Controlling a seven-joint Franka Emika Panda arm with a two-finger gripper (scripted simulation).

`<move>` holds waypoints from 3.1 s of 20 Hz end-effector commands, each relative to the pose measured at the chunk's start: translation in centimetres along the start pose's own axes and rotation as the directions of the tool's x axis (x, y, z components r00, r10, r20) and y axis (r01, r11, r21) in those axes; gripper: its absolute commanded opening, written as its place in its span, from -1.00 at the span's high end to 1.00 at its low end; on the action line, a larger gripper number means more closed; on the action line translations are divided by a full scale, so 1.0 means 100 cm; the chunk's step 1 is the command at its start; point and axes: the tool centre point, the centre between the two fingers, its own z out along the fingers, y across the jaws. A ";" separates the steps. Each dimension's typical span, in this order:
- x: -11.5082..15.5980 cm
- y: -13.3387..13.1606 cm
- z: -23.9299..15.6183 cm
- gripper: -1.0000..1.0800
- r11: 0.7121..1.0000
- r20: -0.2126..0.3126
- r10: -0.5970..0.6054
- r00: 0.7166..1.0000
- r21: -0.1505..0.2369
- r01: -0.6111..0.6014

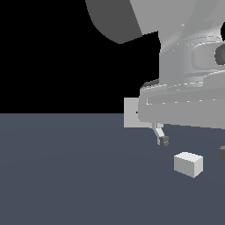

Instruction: Plug the charger into the wall socket.

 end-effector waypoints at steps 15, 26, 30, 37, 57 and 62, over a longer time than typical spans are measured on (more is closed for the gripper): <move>-0.002 0.000 0.030 1.00 1.000 0.001 0.003 1.000 0.000 -0.003; 0.002 -0.006 0.024 1.00 0.999 0.000 -0.037 0.999 0.002 0.037; 0.008 -0.017 0.016 1.00 0.994 -0.001 -0.107 0.994 0.004 0.107; 0.019 -0.051 -0.009 1.00 0.953 -0.004 -0.302 0.953 0.012 0.302; 0.017 -0.128 -0.059 1.00 0.743 -0.012 -0.668 0.744 0.032 0.668; 0.017 -0.126 -0.058 1.00 0.751 -0.012 -0.660 0.751 0.032 0.660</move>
